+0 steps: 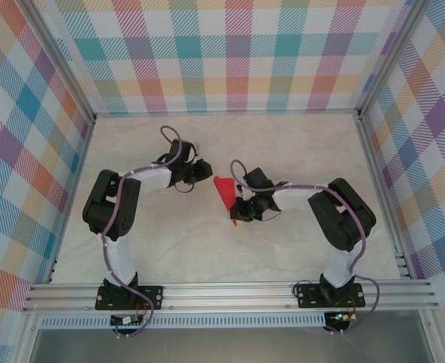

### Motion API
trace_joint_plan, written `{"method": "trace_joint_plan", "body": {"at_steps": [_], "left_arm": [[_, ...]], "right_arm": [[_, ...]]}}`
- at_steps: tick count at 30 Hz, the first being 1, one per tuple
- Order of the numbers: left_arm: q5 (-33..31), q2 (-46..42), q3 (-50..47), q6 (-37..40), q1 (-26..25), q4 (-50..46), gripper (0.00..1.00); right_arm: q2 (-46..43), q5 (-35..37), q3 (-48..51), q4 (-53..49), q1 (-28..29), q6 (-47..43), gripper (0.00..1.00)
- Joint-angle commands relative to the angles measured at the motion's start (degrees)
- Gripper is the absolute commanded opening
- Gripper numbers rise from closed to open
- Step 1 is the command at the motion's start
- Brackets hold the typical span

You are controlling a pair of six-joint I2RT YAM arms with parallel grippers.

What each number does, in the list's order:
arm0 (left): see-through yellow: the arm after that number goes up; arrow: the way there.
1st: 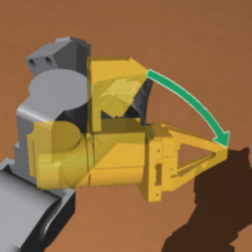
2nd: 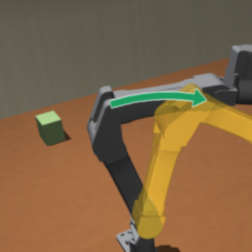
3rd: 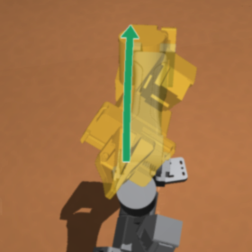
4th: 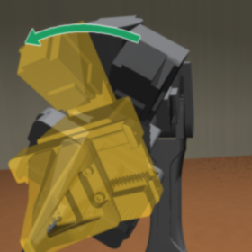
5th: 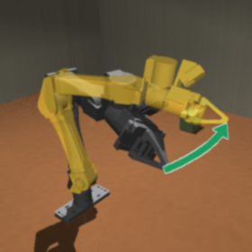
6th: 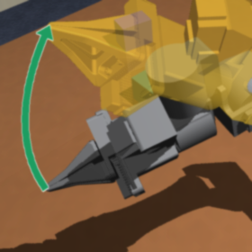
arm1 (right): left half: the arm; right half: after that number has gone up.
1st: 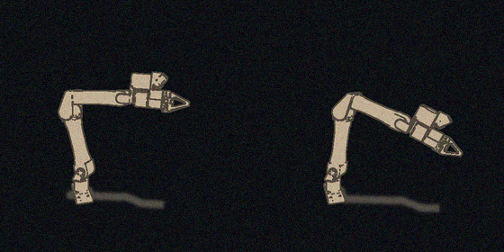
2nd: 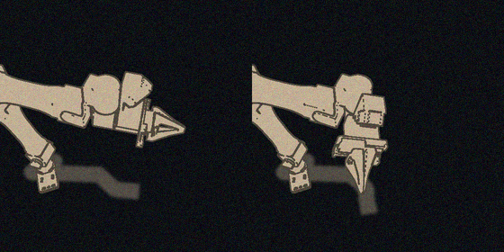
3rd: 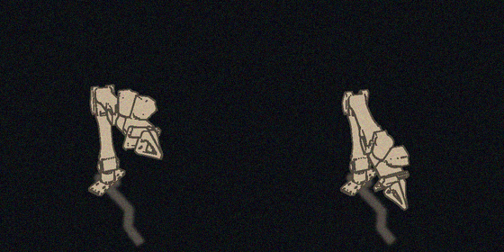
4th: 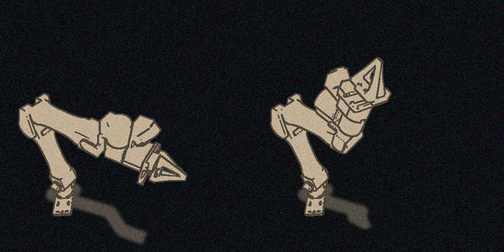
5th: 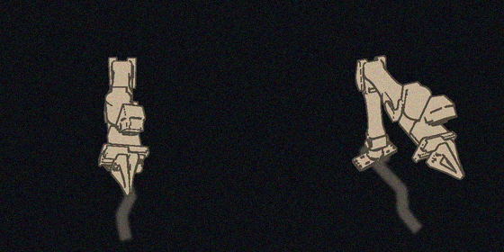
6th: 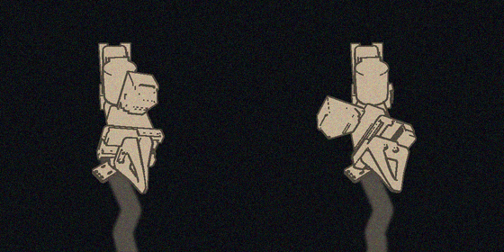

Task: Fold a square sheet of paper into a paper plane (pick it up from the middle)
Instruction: Fold the wing for the fifth time at the center of the table.

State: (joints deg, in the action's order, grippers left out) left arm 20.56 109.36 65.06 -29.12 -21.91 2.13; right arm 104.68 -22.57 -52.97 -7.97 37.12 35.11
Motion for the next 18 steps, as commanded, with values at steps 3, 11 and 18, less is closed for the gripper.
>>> {"method": "trace_joint_plan", "body": {"at_steps": [3,11,18], "left_arm": [[6.74,-2.69,-3.17,-2.51,-5.25,6.49,0.19],[4.31,1.87,-2.96,-3.05,-8.59,5.58,0.18],[1.91,5.35,-2.17,-2.76,-8.53,4.37,0.17]], "right_arm": [[3.79,4.11,3.38,-10.22,0.34,-0.54,0.10],[3.96,4.02,3.36,-10.21,0.34,-0.32,0.10],[4.12,4.36,3.22,-10.58,0.32,-0.40,0.10]]}}
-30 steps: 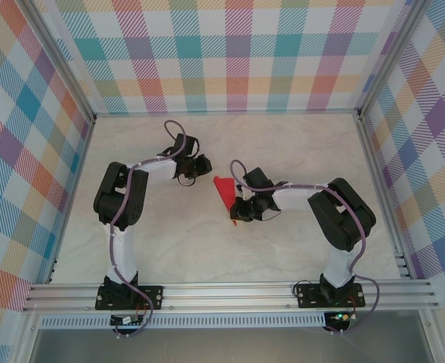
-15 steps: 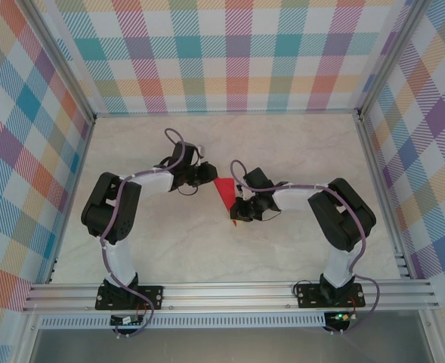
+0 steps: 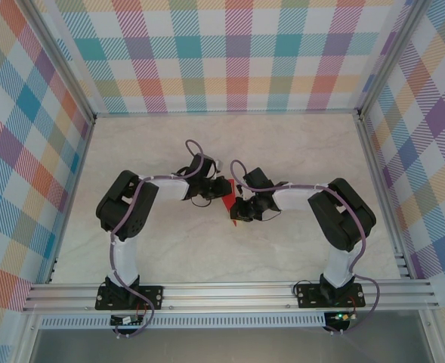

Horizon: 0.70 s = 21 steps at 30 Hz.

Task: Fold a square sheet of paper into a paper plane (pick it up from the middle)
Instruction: Fold the wing for the fifth time at the center of the table.

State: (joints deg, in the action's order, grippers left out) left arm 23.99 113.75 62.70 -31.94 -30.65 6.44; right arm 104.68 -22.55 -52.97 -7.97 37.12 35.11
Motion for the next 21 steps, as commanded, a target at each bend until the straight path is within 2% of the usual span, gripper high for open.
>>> {"method": "trace_joint_plan", "body": {"at_steps": [1,21], "left_arm": [[-1.91,1.26,0.10,0.25,0.27,0.22,0.17],[-5.89,4.16,4.31,3.59,6.39,-1.73,0.18]], "right_arm": [[4.12,4.35,3.49,-10.57,0.32,-0.40,0.10],[5.44,5.06,4.72,-10.80,0.32,-0.40,0.10]]}}
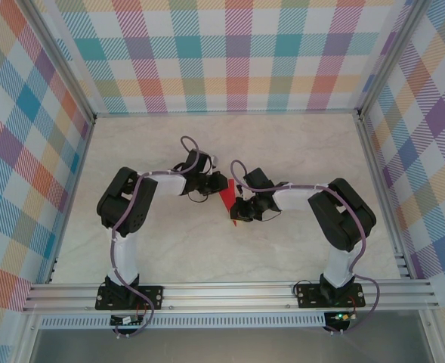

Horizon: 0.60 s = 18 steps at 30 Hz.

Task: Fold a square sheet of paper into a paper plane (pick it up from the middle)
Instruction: Fold the wing for the fifth time at the center of the table.

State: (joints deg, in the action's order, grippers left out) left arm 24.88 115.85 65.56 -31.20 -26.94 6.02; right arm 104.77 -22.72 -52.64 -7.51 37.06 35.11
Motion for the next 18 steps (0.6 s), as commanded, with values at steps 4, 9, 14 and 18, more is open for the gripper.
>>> {"method": "trace_joint_plan", "body": {"at_steps": [4,9,14,18], "left_arm": [[-7.98,3.15,3.06,3.47,3.10,-2.43,0.18],[-10.38,3.99,4.47,4.25,3.81,-3.56,0.18],[-12.91,3.99,5.78,5.51,4.85,-4.25,0.18],[-13.55,4.05,6.23,6.07,5.73,-4.20,0.18]], "right_arm": [[5.44,5.30,4.48,-11.21,0.38,-0.42,0.10],[5.02,5.41,4.43,-11.39,0.38,-0.42,0.10],[4.75,5.32,4.48,-11.40,0.37,-0.40,0.10],[4.61,5.32,4.48,-11.26,0.38,-0.23,0.10]]}}
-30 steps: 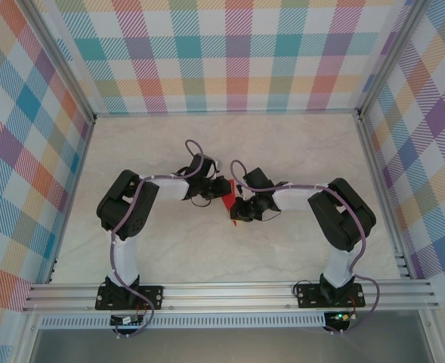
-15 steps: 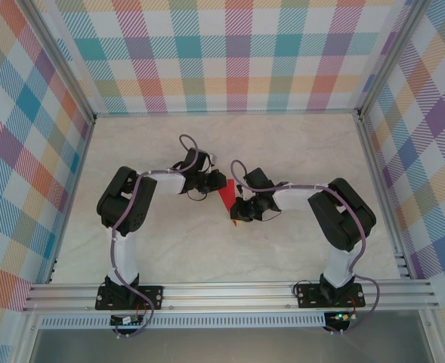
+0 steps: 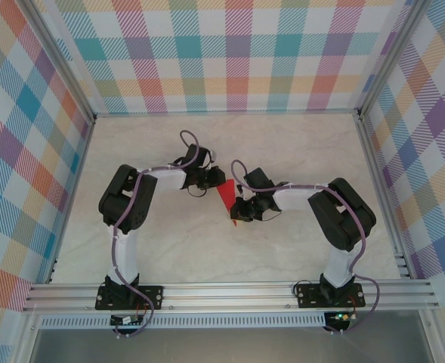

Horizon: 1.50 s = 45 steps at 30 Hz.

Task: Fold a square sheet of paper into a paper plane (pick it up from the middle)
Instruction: Fold the wing for the fifth time at the center of the table, then move the paper plane to the top-center of the table.

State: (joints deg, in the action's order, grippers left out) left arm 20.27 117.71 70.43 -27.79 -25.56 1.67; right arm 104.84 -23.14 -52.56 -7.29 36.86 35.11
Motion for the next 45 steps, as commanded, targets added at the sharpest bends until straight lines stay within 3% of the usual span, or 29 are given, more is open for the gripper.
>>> {"method": "trace_joint_plan", "body": {"at_steps": [1,7,11,16,21,26,30,37,45], "left_arm": [[-8.96,2.17,1.37,2.80,4.53,0.17,0.18],[-10.21,0.57,2.57,3.95,5.15,-0.82,0.20],[-11.19,-2.78,2.71,4.28,5.17,-2.07,0.23],[-13.55,-8.65,0.45,3.70,5.17,-4.34,0.31],[-14.05,-14.16,-3.63,2.86,4.72,-6.24,0.44],[-14.37,-18.17,-5.39,2.28,2.96,-9.23,0.62],[-15.79,-19.36,-4.63,1.57,-0.19,-13.81,0.72],[-24.75,-17.36,-1.58,-3.04,-8.82,-23.16,0.69],[-34.44,-12.06,4.35,-4.88,-18.11,-29.51,0.71]], "right_arm": [[4.52,5.73,4.39,-11.42,0.58,-0.15,0.10],[2.68,5.39,3.97,-10.07,0.58,0.28,0.12],[-1.12,5.03,2.31,-6.72,0.57,1.49,0.19],[-8.04,7.01,-0.24,-3.36,0.58,3.18,0.39],[-16.96,17.13,-0.27,-4.60,0.58,3.70,0.62],[-22.31,26.10,1.73,-6.56,-0.72,4.18,0.74],[-24.86,32.00,4.04,-7.36,-1.78,6.11,0.81],[-25.91,36.78,8.23,-8.34,-4.79,9.74,0.99],[-26.26,37.80,11.23,-8.19,-6.52,11.07,1.00]]}}
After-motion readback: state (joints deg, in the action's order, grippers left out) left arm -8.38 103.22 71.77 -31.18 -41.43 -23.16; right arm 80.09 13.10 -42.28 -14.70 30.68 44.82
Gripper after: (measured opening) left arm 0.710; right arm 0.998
